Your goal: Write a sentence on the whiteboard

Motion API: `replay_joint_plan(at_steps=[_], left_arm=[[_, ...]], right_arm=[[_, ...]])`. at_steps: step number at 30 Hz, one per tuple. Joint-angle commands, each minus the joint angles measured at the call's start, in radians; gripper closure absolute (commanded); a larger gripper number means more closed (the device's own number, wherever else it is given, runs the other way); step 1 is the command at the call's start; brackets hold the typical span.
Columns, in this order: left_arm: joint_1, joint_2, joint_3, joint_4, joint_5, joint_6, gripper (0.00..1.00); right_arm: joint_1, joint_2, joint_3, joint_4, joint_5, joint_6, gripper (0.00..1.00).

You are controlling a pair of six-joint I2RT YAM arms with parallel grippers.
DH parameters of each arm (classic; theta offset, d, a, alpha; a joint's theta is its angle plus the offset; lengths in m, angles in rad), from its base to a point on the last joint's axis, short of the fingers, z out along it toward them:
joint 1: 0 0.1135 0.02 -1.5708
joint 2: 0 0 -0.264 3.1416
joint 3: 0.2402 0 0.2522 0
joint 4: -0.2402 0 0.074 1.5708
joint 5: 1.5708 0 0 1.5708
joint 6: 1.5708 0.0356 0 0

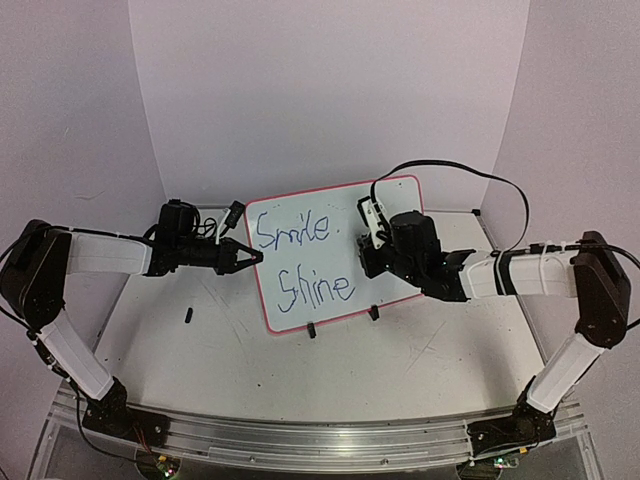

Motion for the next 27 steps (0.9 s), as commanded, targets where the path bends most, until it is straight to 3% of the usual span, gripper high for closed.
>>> replay_joint_plan(at_steps=[1,27], left_arm=[[-0.006,0.062,-0.021,-0.131,-0.257,0.165,1.0],[-0.005,0.065,-0.016,-0.136,-0.253,0.165,1.0]], right_arm=[[-0.011,0.007,0.007,0.024,-0.014,0.018,1.0],[-0.009,-0.03,-0.093,0.025,-0.056,0.09,1.0]])
